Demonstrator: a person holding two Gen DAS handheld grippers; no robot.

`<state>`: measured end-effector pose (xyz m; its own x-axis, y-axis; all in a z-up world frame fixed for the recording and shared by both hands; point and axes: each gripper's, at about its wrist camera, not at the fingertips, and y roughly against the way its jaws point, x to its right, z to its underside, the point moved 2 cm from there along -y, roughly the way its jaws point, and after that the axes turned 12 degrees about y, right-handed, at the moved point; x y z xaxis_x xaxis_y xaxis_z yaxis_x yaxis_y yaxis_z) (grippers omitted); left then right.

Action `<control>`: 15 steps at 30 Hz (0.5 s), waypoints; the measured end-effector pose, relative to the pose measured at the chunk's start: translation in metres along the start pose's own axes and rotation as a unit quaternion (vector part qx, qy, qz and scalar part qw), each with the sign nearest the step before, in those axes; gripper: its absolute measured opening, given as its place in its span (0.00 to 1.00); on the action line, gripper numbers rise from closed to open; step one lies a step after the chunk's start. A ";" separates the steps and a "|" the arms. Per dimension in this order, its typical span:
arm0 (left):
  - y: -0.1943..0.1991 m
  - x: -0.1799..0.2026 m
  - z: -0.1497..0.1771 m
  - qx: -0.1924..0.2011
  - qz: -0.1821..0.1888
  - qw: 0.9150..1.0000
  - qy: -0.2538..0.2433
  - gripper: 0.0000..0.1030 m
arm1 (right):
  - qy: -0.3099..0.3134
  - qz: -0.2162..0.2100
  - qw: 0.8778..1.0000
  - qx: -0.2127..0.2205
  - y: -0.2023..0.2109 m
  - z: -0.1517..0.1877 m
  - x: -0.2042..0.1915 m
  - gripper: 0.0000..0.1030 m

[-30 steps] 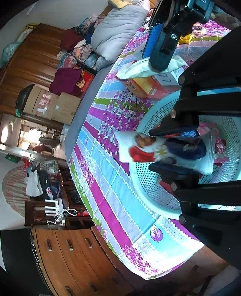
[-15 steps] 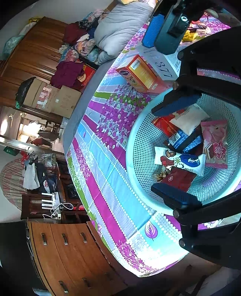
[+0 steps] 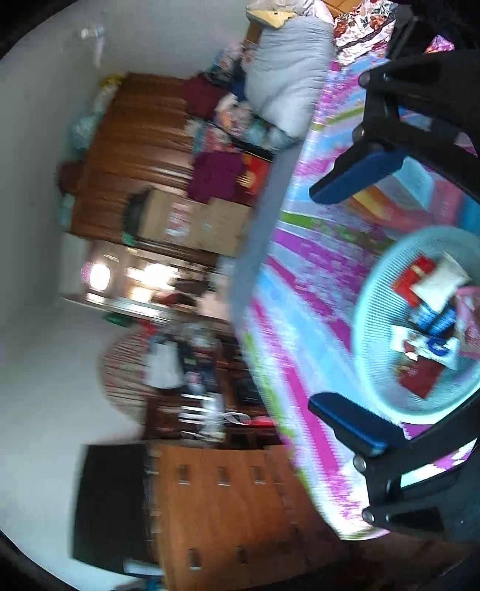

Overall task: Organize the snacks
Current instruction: 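Move both tools back toward the snack heap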

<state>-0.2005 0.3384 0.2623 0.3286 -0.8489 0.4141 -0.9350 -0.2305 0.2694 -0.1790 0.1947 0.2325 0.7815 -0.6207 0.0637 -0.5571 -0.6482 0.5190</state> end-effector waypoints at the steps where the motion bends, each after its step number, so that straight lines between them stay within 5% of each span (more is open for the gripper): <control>1: 0.013 0.012 -0.001 0.024 0.009 1.000 -0.009 0.99 | -0.002 0.014 1.000 0.011 0.011 0.004 0.002 0.72; 4: 0.033 0.043 -0.001 0.041 0.052 0.998 -0.018 1.00 | -0.016 0.057 0.997 0.054 0.044 0.019 0.011 0.92; 6: 0.038 0.060 0.005 0.026 0.085 0.996 -0.018 1.00 | -0.027 0.070 0.995 0.068 0.061 0.032 0.020 0.92; 11: 0.045 0.124 0.044 -0.023 0.140 0.988 -0.067 1.00 | -0.064 0.094 0.993 0.026 0.081 0.080 0.051 0.92; 15: 0.042 0.174 0.092 -0.096 0.174 0.972 -0.127 1.00 | -0.111 0.114 0.986 -0.044 0.091 0.147 0.088 0.92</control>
<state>-0.1953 0.1371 0.2654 -0.0687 -0.9551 0.2883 -0.9337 0.1634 0.3185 -0.2016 0.0163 0.1603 0.5516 -0.8341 0.0038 -0.6780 -0.4457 0.5846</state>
